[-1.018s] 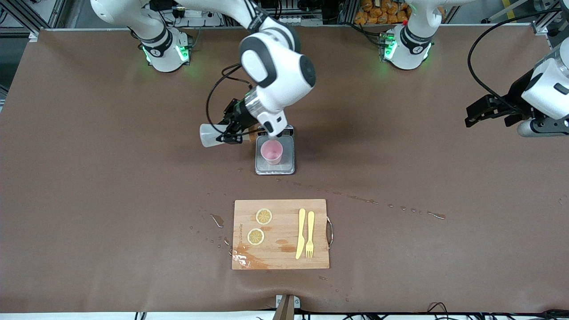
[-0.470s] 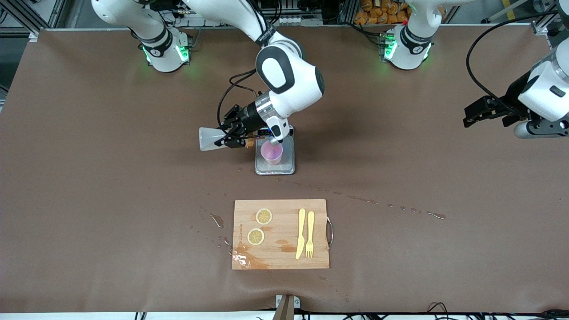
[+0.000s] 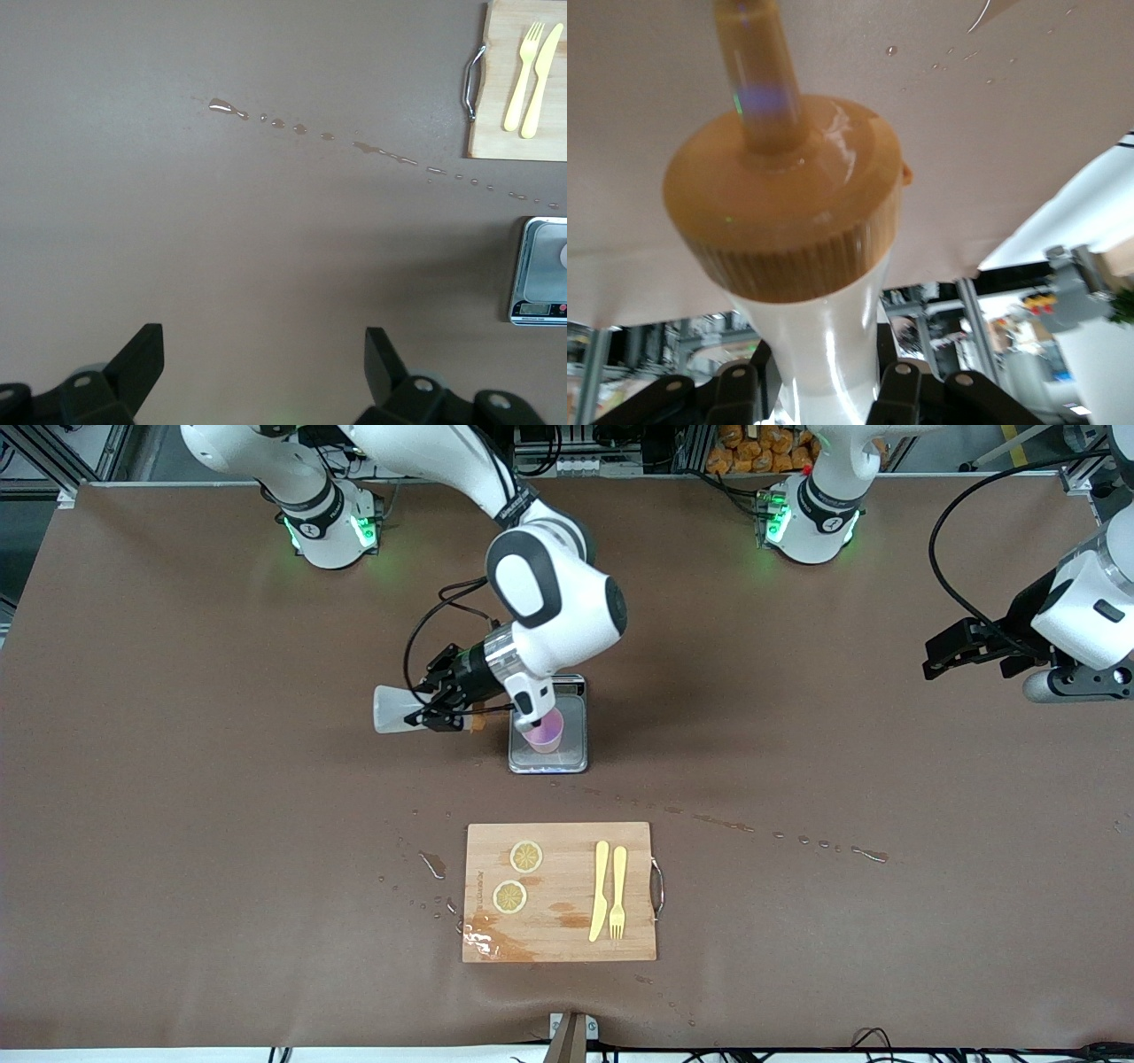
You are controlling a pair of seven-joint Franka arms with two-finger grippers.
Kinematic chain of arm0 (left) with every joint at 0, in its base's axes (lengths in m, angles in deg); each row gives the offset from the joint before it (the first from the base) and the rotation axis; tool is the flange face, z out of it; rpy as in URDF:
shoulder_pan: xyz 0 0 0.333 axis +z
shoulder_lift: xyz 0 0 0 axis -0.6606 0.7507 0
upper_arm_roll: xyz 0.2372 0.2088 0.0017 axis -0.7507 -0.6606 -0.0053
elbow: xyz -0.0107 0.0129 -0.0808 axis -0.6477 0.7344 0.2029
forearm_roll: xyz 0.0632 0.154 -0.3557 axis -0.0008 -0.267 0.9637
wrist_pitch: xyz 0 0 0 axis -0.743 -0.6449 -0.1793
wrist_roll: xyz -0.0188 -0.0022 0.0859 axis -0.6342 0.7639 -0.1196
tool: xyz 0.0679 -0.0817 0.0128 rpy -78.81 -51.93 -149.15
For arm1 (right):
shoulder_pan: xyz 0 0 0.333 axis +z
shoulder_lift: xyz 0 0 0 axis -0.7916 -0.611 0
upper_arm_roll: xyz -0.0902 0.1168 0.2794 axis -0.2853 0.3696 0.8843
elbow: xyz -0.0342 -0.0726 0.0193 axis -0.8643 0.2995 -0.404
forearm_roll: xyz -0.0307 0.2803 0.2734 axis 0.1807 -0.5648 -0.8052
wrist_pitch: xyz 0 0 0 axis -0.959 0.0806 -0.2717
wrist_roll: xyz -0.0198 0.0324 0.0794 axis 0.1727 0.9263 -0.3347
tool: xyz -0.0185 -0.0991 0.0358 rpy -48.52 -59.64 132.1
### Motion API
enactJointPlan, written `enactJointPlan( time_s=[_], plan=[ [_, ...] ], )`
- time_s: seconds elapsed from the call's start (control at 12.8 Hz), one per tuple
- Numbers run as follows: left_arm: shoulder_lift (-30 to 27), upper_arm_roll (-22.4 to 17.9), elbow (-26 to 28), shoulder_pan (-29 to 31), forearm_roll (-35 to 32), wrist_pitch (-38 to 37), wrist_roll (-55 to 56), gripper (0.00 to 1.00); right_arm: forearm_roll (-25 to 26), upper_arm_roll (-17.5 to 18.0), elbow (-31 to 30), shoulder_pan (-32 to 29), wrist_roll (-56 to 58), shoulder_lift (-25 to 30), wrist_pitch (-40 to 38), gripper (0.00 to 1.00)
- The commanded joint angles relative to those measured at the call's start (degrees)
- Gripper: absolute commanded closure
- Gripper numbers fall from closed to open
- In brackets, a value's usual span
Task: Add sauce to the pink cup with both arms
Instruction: 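Tilt the bottle nozzle over the pink cup with the right gripper, then carry the bottle back beside the table edge with the right gripper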
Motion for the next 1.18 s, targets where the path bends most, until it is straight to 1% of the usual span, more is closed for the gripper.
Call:
enactJointPlan(
  time_s=[0.0,0.16,0.31,0.47,0.71,0.86,0.94,1.1],
  plan=[
    [-0.97,0.05,1.00,0.68,-0.14,-0.34,-1.32,0.00,-8.01,0.82,-0.64,-8.04,1.06,5.79,1.79,1.00],
    [-0.62,0.05,0.74,0.94,-0.14,-0.25,-1.32,0.00,-11.71,0.91,-1.16,-12.26,1.06,7.46,2.76,1.00],
    [-0.26,0.05,0.65,0.85,-0.23,-0.25,-1.23,0.00,-17.41,0.91,-4.05,-17.97,1.06,10.44,5.12,1.00],
    [-0.35,0.05,0.73,0.94,-0.23,-0.34,-1.23,0.00,-23.13,0.82,-10.53,-23.86,1.06,15.18,10.29,1.00],
    [-0.27,-0.04,0.74,0.85,-0.23,-0.34,-1.23,0.00,-28.59,0.82,-19.95,-31.42,1.06,20.64,18.47,1.00],
    [-0.44,-0.04,0.74,0.94,-0.23,-0.34,-1.23,0.00,-33.93,0.91,-23.56,-36.78,1.32,21.62,22.78,1.00],
    [-0.70,0.05,0.74,0.86,-0.23,-0.34,-0.97,0.00,-36.49,0.91,-24.01,-38.37,2.28,21.53,24.80,1.00],
    [-1.49,0.14,0.56,0.85,-1.28,-0.52,-0.26,0.00,-37.92,0.91,-24.19,-40.40,3.34,20.92,27.97,1.00]
  ],
)
